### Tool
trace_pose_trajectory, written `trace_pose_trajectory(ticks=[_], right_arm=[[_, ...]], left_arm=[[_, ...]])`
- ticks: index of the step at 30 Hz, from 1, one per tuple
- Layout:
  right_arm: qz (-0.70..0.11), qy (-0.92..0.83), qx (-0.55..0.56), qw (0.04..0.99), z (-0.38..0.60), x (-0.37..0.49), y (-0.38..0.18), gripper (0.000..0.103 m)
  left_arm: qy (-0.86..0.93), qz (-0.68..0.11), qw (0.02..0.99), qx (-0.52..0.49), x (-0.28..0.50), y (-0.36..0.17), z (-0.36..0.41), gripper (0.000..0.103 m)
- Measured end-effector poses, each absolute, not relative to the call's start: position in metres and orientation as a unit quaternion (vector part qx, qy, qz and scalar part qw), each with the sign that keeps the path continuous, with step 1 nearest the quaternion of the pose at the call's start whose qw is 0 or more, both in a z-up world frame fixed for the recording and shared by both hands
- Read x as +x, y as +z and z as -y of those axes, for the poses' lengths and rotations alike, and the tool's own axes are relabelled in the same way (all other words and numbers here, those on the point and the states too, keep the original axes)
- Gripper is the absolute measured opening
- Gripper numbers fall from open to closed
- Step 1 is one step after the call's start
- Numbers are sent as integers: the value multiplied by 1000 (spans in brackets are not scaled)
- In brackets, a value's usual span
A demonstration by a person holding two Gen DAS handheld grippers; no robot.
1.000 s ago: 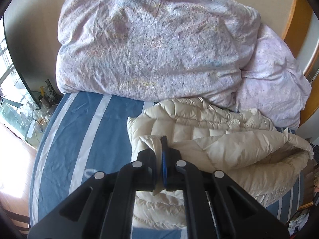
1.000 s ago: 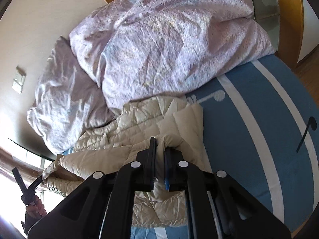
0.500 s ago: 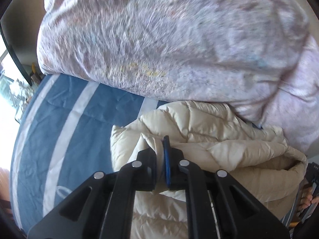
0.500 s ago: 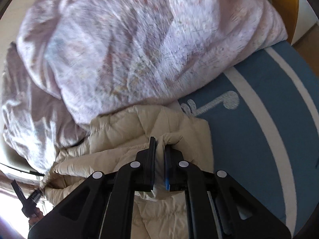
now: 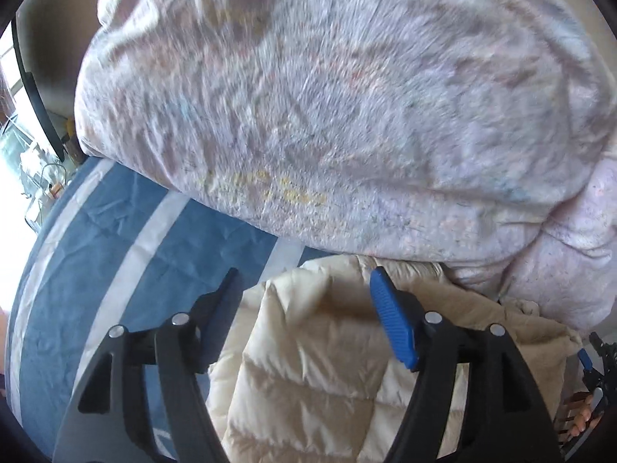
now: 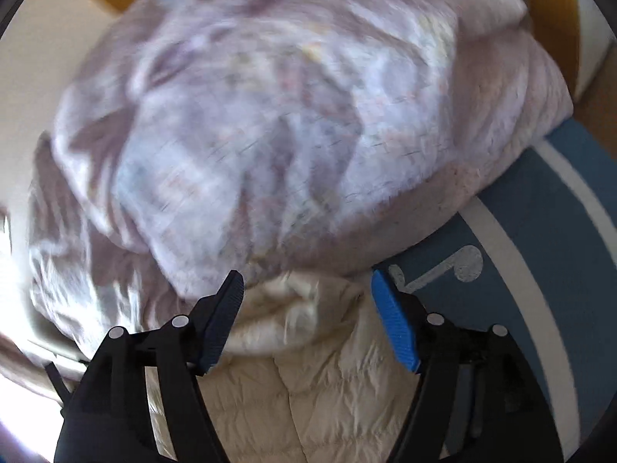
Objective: Fold large clothes
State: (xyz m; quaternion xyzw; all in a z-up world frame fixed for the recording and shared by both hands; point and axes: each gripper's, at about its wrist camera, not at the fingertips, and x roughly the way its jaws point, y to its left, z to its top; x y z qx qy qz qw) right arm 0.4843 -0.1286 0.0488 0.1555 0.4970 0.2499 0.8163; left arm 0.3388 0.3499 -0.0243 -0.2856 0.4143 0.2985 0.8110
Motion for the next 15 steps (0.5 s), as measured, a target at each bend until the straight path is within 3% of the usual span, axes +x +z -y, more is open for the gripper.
trace_pose_trajectory(ticks=[6, 15], right_arm=[[-473, 286, 14, 833, 88, 425, 34, 69], [-449, 219, -73, 863, 63, 439, 6, 69]], left_arm=[[312, -396, 829, -241, 311, -29, -303, 74], [325, -426, 822, -193, 340, -67, -281, 74]])
